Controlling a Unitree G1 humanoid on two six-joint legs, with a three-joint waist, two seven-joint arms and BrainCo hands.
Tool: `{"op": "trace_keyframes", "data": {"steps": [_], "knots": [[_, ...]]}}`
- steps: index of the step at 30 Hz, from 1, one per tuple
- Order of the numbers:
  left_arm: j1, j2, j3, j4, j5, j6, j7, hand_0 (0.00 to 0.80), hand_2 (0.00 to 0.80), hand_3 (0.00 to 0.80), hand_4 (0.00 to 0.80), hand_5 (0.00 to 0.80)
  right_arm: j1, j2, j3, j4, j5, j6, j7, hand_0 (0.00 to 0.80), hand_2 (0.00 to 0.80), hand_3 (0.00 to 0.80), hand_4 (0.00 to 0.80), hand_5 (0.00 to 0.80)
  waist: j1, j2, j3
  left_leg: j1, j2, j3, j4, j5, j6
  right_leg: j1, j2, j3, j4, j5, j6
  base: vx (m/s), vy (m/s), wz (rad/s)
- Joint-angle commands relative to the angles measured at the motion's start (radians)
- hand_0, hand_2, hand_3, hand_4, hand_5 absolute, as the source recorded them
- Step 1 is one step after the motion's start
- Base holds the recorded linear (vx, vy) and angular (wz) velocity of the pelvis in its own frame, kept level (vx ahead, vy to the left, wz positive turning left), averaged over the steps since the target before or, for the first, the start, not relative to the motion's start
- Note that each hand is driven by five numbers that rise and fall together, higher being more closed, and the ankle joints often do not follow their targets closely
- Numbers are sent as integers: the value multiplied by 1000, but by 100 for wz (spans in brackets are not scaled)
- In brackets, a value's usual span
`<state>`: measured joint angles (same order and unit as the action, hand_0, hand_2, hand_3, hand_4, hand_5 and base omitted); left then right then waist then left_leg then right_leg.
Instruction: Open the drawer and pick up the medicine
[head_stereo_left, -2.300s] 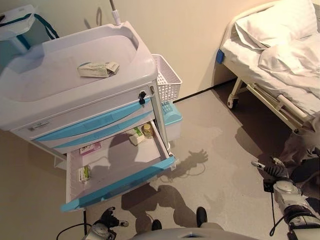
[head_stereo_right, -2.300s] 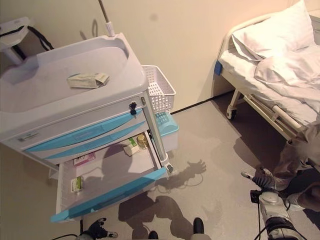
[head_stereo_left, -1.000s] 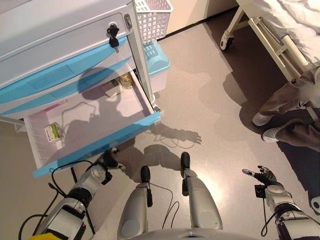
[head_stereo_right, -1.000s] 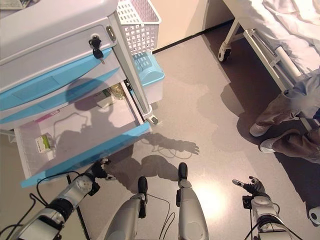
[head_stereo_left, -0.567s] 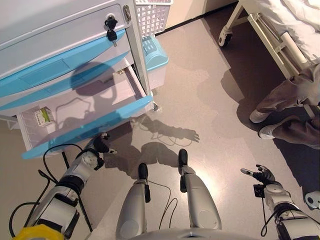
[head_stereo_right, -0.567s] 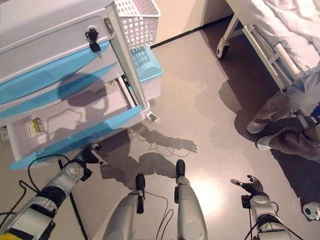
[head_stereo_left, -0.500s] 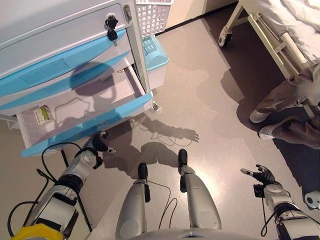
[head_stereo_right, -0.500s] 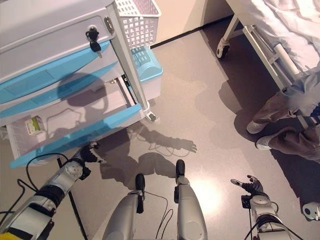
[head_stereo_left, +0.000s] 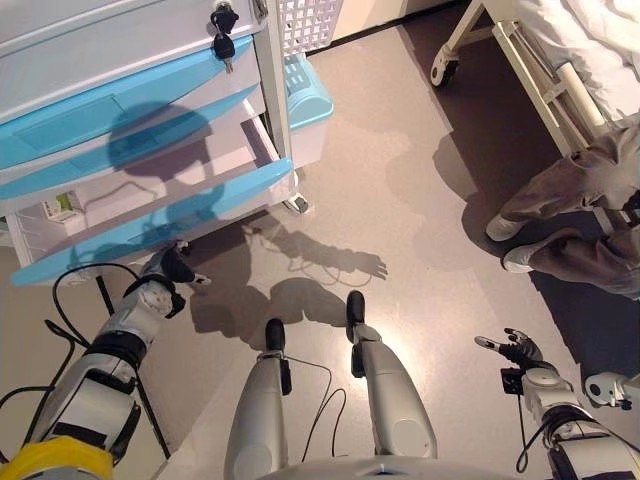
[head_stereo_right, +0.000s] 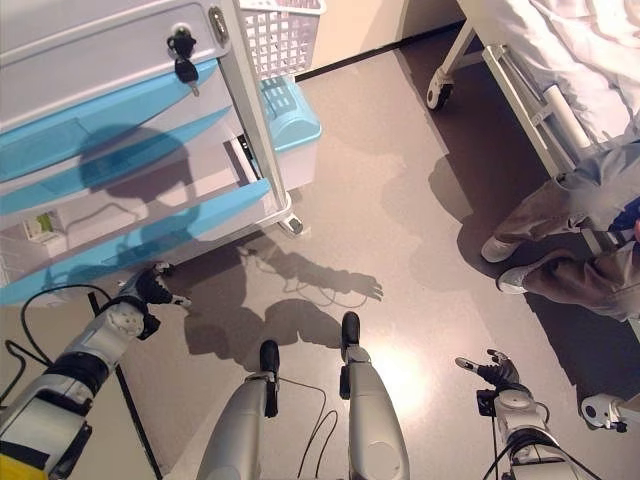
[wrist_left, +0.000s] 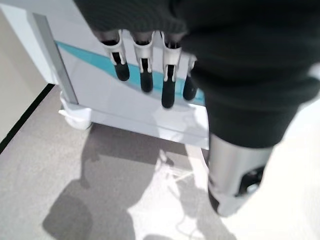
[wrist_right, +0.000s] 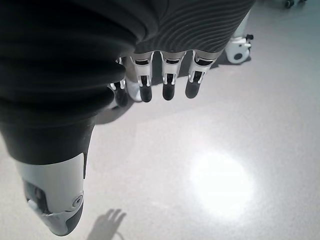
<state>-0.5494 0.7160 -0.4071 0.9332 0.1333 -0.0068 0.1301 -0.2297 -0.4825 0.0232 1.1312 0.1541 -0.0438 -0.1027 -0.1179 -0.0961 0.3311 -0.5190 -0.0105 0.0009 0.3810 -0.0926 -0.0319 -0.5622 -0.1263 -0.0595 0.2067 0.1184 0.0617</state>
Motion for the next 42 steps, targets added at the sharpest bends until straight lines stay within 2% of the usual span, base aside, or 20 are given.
{"op": "trace_keyframes", "data": {"steps": [1,16,34,42], "knots": [[-47,65,104,36,-36,-20,55,0,0,0,0,0,34,-36,45,-2,-7,-26,-9,0,0,0,0,0,-5,0,-44,-50,-28,-30,3,20,31,21,21,5,59,-59,42,0,0,0],[-183,186,82,57,-49,-32,70,0,0,0,0,0,36,-37,71,-17,2,-39,9,0,0,0,0,0,-11,-11,-46,-59,-23,-24,1,19,31,17,25,14,40,-43,47,0,0,0],[-235,258,97,85,-56,-40,101,0,0,0,0,0,42,-38,86,-28,0,-48,16,0,0,0,0,0,-12,-15,-57,-66,-25,-27,1,19,30,14,28,17,34,-36,48,0,0,0],[-216,253,105,86,-47,-39,102,0,0,0,0,0,46,-37,89,-29,0,-48,19,0,0,0,0,0,-10,-16,-60,-63,-24,-28,0,21,29,16,27,15,35,-36,46,0,0,0]]}}
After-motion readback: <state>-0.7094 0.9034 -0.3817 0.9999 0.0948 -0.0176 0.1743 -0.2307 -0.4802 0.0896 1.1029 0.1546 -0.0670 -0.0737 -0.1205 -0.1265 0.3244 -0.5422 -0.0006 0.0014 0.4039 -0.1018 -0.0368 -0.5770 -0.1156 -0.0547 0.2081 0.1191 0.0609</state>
